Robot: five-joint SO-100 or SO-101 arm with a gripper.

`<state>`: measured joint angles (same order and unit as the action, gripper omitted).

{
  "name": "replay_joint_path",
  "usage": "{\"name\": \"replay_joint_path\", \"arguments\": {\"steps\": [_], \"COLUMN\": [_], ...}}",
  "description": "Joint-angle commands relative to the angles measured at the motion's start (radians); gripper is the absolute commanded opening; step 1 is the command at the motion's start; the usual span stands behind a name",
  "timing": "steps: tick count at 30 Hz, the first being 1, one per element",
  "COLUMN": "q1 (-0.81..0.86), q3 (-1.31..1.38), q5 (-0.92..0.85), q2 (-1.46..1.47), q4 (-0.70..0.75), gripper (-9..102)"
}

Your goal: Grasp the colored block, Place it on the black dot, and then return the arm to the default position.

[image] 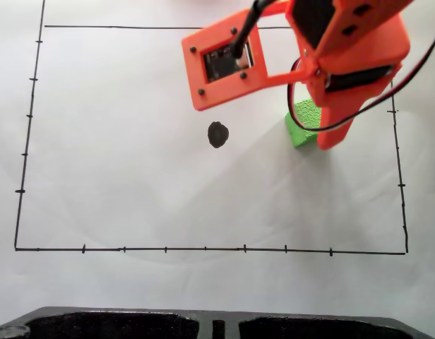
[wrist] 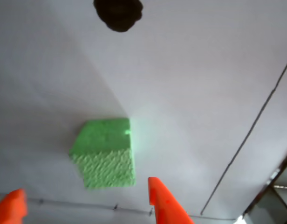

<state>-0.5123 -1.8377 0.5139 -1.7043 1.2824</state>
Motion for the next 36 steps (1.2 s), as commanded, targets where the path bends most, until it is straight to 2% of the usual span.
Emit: {"name": "replay_joint_path", "arguments": {"steps": [1,10,20,26,36], "q1": [-0.015,-0.025,-0.020,-0.023,-0.025], "q3": [0.061,0.095,0.140,0.140,0.140], "q5": [-0.008,-0.055,-0.077,-0.106,-0.107], "q2": [0.031,0.152,0.227,0.245,0.256], "q4": [0.018,0.012,0.012,0.032,0.017], "gripper": [37,41,41,38,28]}}
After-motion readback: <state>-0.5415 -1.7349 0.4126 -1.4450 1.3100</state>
